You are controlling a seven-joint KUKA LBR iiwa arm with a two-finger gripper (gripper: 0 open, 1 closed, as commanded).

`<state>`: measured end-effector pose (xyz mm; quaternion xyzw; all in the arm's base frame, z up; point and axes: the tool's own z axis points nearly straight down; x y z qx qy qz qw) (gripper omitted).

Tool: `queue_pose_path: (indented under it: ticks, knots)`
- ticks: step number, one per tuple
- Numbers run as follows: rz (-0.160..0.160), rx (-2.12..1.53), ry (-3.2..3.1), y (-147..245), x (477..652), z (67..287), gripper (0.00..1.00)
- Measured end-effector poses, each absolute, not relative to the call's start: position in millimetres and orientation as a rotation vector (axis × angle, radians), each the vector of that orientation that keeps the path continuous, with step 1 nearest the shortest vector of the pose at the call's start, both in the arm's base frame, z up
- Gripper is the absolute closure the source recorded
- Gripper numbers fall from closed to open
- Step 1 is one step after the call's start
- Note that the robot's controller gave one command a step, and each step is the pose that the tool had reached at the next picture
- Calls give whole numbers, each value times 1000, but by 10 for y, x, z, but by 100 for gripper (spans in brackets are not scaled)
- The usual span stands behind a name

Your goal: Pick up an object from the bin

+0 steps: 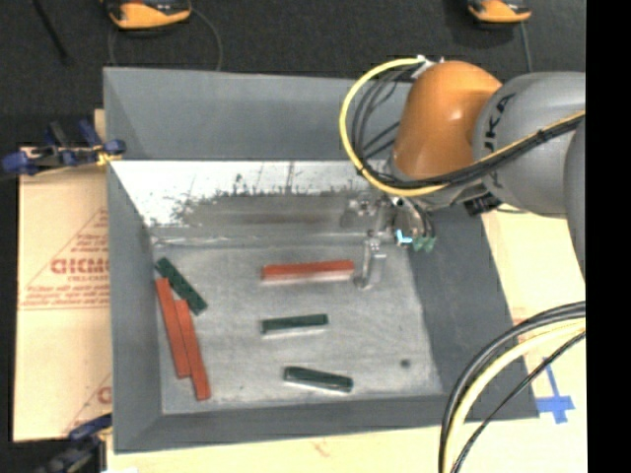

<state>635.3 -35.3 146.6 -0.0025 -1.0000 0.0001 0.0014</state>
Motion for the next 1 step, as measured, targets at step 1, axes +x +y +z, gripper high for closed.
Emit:
queue_pose_path:
  ticks: [1]
  knots:
    - [-4, -17, -3140, 59, 6341, 662, 0]
